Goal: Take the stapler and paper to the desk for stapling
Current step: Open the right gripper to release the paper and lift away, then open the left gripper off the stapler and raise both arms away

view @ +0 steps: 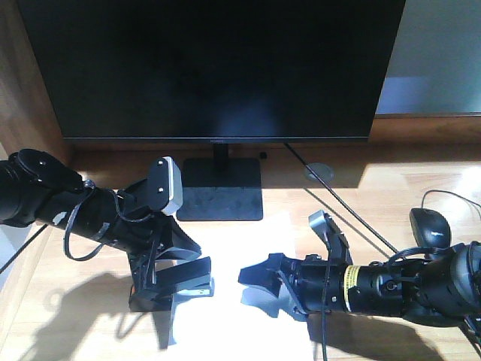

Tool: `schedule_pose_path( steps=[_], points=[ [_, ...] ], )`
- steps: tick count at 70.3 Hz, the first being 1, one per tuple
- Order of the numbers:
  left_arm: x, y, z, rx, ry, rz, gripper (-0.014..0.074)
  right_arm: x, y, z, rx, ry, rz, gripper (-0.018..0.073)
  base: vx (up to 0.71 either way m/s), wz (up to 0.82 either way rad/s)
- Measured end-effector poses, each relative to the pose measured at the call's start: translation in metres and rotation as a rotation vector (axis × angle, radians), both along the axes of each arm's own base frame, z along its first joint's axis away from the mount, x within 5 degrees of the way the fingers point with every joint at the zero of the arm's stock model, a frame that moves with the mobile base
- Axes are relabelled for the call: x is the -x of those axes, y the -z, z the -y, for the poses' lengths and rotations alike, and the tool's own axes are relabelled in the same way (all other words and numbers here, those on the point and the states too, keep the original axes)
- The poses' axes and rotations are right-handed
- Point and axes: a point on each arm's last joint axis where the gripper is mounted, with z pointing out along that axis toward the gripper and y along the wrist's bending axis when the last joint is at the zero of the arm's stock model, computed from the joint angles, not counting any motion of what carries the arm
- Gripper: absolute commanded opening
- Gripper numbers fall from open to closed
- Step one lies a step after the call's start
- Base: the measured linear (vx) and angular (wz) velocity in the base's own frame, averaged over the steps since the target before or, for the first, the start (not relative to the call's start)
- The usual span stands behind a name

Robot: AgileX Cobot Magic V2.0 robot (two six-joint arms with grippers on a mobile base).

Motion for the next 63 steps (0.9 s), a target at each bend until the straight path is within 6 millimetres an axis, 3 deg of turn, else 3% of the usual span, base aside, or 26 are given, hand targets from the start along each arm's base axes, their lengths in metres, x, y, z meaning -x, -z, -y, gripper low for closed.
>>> schedule_pose_path(
  steps=[33, 52, 63],
  points=[
    [0.002, -0.002, 0.0, 0.008, 0.012, -0.004, -0.0006, -0.005, -0.005, 0.006, 0.118, -0.001, 0.133, 0.057, 0.0, 0.0],
    [0.001, -0.002, 0.0, 0.011, -0.042, -0.044, -0.0006, -0.007, -0.03, 0.021, 0.345, 0.016, 0.29, 0.0567, 0.0, 0.0],
    [-0.004, 0.001, -0.004, -0.028, -0.149, -0.073, -0.0006, -0.005, -0.052, 0.034, 0.489, 0.048, 0.385, 0.0515, 0.0, 0.0]
  ],
)
